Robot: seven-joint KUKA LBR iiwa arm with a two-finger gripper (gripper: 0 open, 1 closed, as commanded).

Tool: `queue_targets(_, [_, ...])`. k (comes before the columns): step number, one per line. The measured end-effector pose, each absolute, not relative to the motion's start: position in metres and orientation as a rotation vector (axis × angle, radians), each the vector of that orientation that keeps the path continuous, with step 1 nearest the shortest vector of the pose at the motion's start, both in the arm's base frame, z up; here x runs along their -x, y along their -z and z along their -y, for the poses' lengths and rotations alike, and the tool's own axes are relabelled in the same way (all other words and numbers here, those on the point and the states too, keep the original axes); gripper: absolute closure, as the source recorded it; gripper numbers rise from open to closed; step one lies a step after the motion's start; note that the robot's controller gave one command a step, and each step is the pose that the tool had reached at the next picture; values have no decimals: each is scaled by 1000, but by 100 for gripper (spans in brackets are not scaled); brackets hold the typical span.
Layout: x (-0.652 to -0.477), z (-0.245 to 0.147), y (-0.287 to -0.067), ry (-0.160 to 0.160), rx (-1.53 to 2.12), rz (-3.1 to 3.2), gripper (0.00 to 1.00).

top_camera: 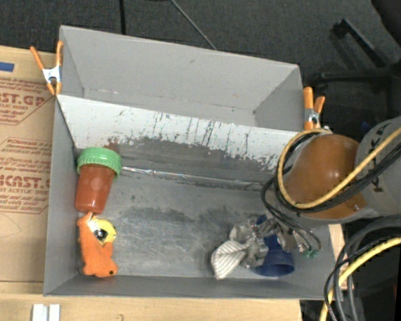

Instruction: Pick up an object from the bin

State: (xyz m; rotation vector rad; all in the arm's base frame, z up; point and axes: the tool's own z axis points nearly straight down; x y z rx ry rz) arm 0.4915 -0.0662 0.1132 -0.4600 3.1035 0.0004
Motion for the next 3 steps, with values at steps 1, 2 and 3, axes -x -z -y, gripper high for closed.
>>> queue_targets(1, [-494,70,-163,-4,458,-3114,100])
queue_targets(2, [-496,71,-178,0,449,-3110,100])
queue_targets(3, [-534,80,-235,0,716,-3055,100])
